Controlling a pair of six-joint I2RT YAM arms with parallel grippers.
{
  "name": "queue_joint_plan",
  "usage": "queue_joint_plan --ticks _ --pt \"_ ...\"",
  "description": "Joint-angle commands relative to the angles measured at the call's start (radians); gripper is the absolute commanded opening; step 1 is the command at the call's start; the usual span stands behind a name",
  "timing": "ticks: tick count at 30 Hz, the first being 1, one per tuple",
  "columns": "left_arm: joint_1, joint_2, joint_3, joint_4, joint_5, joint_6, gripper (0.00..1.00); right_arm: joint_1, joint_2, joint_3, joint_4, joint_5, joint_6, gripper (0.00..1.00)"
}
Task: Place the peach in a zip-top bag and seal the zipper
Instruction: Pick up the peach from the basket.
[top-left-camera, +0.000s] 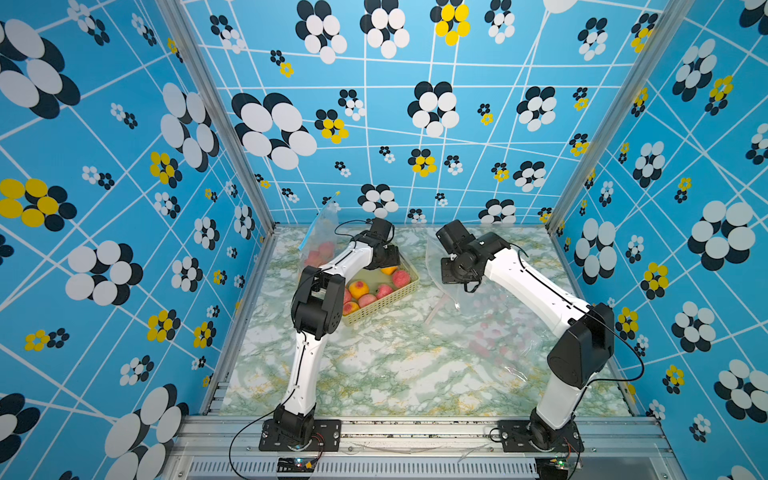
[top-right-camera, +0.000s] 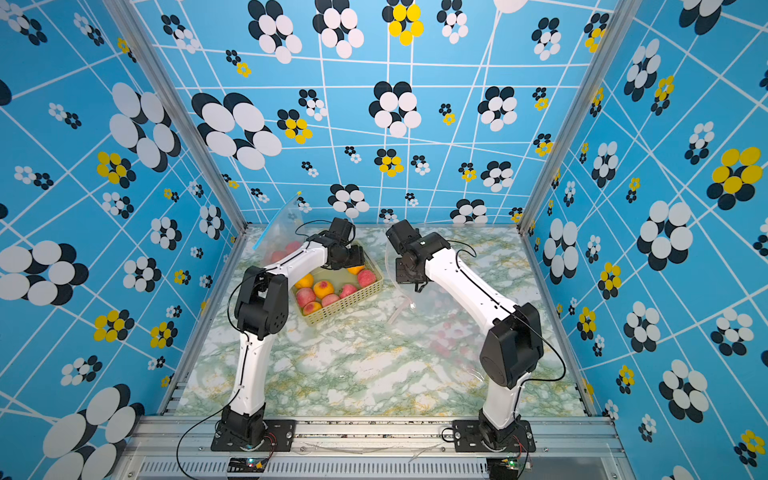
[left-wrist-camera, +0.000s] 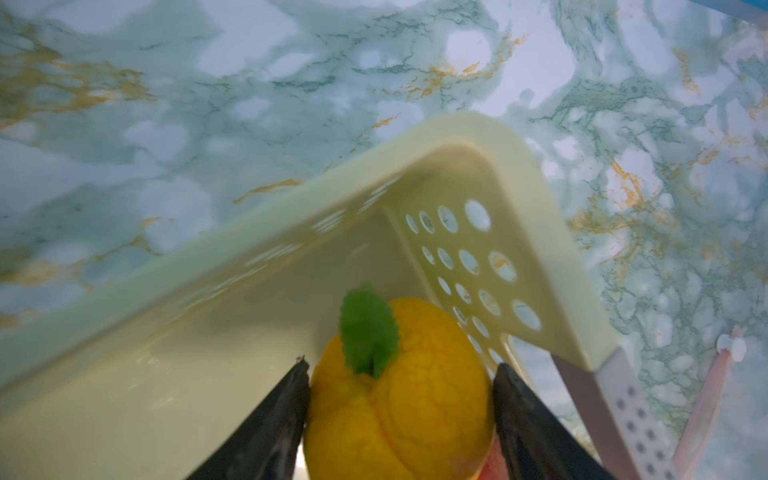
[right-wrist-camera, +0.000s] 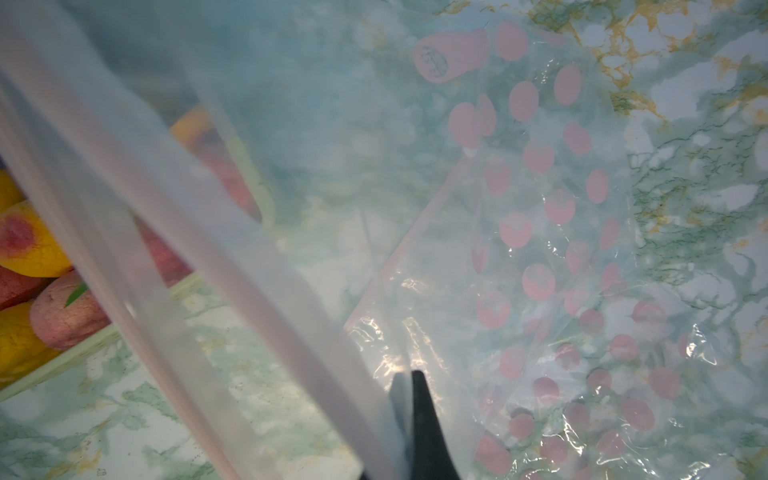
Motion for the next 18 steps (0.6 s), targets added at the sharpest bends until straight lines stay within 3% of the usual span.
queue_joint_plan --ticks 1,11,18 --pt "0.014 0.039 0.026 -0.044 0.001 0.017 0.71 0.005 0.008 -0.013 0.006 -0.001 0.007 0.0" --pt "0.019 0.057 0.035 -0.057 -0.006 0.025 0.76 0.005 0.011 -0.015 0.009 -0.004 0.007 0.0" --pt "0.019 0.021 0.015 -0.035 0.015 0.023 0.51 0.004 0.017 -0.009 0.008 -0.004 0.005 0.0"
